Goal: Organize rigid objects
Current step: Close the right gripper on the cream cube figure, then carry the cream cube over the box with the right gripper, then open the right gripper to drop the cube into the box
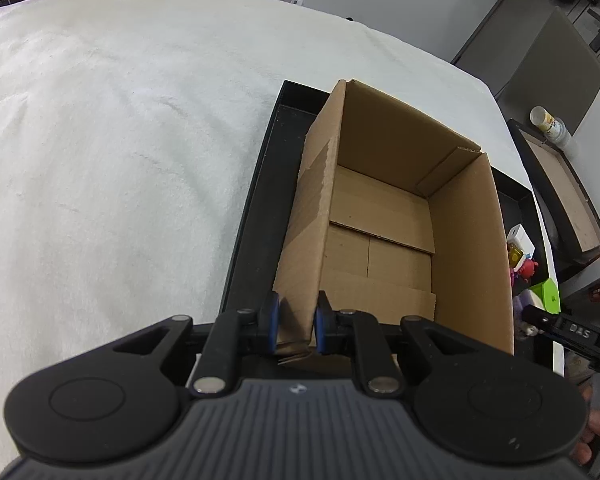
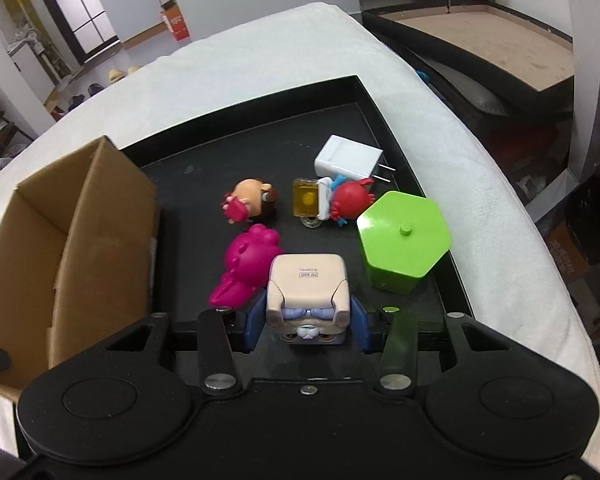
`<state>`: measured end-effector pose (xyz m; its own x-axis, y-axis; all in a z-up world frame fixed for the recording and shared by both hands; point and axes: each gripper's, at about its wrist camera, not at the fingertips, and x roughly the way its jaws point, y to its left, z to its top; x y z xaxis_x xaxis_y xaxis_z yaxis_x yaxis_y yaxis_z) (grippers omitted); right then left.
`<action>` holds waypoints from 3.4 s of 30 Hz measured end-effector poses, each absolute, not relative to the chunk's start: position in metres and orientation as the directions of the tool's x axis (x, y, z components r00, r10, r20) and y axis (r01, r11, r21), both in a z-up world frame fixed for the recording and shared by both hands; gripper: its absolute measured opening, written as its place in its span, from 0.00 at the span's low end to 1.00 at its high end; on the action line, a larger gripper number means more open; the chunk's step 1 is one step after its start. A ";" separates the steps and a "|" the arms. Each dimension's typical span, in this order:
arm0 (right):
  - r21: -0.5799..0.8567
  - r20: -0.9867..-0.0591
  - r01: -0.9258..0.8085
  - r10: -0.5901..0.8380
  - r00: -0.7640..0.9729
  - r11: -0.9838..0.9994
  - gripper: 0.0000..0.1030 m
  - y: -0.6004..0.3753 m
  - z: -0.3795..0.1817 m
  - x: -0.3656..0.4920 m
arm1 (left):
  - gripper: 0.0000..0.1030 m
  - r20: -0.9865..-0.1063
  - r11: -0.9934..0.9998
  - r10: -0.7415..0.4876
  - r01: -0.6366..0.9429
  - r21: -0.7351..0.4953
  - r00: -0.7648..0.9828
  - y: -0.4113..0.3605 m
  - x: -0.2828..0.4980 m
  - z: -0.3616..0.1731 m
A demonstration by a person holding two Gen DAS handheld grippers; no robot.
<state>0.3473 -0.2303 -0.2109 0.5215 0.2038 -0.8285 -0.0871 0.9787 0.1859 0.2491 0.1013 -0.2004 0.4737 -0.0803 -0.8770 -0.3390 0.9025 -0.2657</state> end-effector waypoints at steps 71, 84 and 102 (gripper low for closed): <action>0.296 -0.763 -0.320 0.424 0.488 0.900 0.42 -0.067 -0.136 0.355 | 0.16 -0.860 0.883 -0.160 -0.319 -0.344 0.485 0.109 0.261 -0.211; 0.316 -0.782 -0.314 0.433 0.449 0.896 0.43 -0.045 -0.155 0.374 | 0.17 -0.864 0.845 -0.171 -0.381 -0.375 0.473 0.109 0.259 -0.213; 0.329 -0.770 -0.330 0.453 0.449 0.885 0.50 -0.089 -0.130 0.351 | 0.18 -0.874 0.844 -0.186 -0.383 -0.376 0.449 0.106 0.267 -0.215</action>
<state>0.3512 -0.0893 -0.1303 0.4489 0.4535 -0.7700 -0.3299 0.8849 0.3288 0.2666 0.1055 -0.2149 0.4485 -0.1861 -0.8742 -0.3830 0.8437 -0.3761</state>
